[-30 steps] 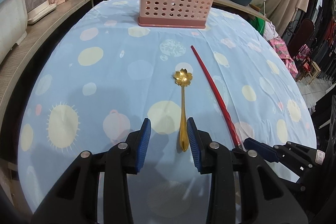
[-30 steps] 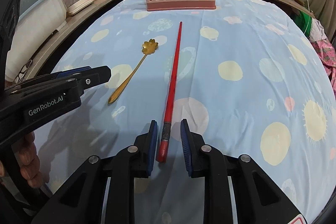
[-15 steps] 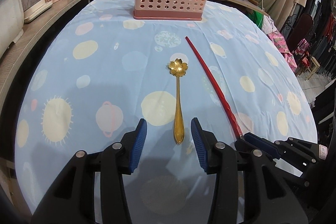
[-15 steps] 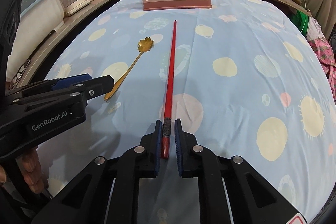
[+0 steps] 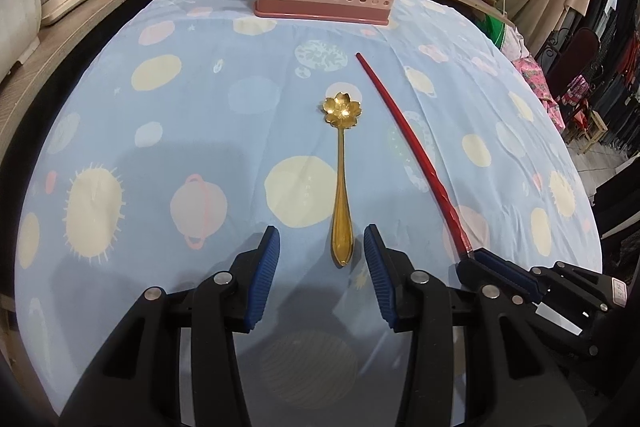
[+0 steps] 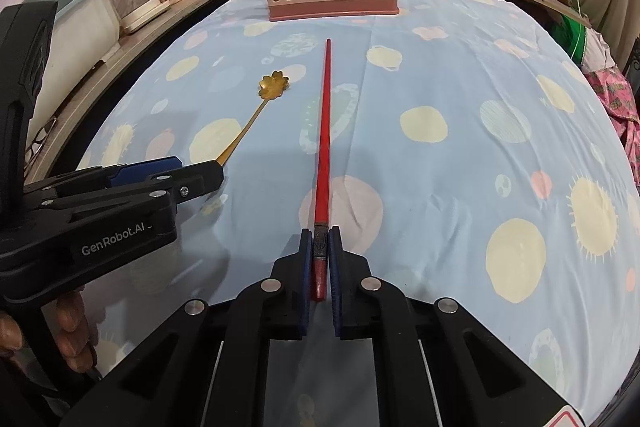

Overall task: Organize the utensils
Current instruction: 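Grasp the red chopstick with the right tool while the left tool grasps the gold spoon, then lift the spoon and chopstick and carry both over the pink basket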

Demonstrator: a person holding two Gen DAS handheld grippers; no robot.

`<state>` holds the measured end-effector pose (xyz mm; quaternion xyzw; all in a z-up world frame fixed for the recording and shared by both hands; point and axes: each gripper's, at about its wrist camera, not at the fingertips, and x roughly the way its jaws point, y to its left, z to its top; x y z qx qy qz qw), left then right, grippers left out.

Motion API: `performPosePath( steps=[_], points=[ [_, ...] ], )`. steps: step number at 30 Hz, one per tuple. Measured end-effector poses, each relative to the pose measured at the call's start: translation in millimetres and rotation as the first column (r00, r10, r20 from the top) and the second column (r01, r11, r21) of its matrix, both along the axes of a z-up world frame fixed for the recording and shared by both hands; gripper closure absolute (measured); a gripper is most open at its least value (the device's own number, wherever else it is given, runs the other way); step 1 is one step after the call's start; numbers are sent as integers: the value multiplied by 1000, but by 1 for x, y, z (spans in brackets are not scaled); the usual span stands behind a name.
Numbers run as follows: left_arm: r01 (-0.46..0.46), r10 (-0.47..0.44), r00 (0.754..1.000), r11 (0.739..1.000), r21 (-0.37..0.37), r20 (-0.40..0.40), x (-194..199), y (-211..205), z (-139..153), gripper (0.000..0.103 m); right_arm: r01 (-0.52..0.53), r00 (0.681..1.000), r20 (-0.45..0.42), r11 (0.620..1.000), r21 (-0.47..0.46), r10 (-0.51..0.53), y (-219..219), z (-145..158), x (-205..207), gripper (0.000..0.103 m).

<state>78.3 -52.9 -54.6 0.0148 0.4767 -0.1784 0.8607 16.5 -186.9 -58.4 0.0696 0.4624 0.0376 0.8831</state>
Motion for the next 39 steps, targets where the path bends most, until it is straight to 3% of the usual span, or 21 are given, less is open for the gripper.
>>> performPosePath(
  steps=[9,17,29,39],
  points=[
    [10,-10,1000,999,-46,-4,0,1,-2,63,0,1000,0,1000,0,0,0,0,0,95],
    [20,-21,1000,997,-72,-16,0,2,-4,93,0,1000,0,1000,0,0,0,0,-1,95],
    [15,-12,999,997,-79,35,-6,9,14,93,7,1000,-1,1000,17,-7,-5,5,-4,96],
    [-30,42,991,995,-92,129,-5,22,51,93,29,996,77,999,45,-33,-12,36,-12,96]
  ],
)
